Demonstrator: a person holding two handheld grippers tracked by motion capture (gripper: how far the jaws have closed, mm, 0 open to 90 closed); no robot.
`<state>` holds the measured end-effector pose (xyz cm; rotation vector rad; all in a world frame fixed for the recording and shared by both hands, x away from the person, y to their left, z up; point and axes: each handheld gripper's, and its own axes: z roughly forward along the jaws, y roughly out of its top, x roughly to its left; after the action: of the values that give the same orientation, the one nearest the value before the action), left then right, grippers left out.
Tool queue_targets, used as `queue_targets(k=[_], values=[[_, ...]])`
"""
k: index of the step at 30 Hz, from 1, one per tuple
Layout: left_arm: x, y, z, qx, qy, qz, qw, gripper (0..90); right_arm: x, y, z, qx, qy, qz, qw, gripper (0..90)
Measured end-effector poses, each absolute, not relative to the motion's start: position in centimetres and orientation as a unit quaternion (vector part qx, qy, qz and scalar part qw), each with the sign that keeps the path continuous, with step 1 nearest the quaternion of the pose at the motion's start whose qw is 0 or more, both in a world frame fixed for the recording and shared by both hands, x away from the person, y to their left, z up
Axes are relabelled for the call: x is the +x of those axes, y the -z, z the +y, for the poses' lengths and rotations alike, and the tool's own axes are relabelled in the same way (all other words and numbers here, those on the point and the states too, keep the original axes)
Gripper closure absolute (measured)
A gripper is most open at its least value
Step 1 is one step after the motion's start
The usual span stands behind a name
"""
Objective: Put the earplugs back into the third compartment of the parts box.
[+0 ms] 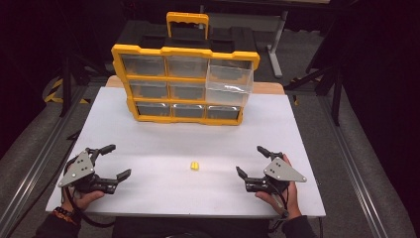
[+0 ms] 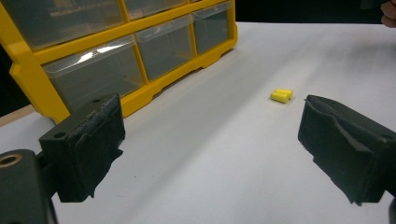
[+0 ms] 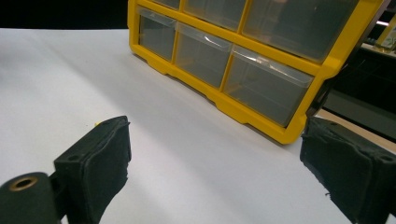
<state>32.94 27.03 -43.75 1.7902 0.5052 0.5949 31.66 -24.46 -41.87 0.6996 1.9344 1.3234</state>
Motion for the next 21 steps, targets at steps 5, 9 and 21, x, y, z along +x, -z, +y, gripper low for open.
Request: queue_targets(k=[5,9,21], values=[[33.0,43.8,26.9,0.761,-0.248,0.212,0.56,8.1,32.0,42.0,-24.6,0.273,-0.507,0.748,0.33,10.9],[33.0,43.9,27.0,0.759,-0.246,0.213,0.564,8.4,32.1,42.0,-24.5,0.273,-0.506,0.752,0.323,10.8],[33.0,44.2,26.7,0.769,-0.24,0.21,0.554,8.1,33.8,41.7,-23.8,0.258,-0.492,0.784,0.275,9.2]])
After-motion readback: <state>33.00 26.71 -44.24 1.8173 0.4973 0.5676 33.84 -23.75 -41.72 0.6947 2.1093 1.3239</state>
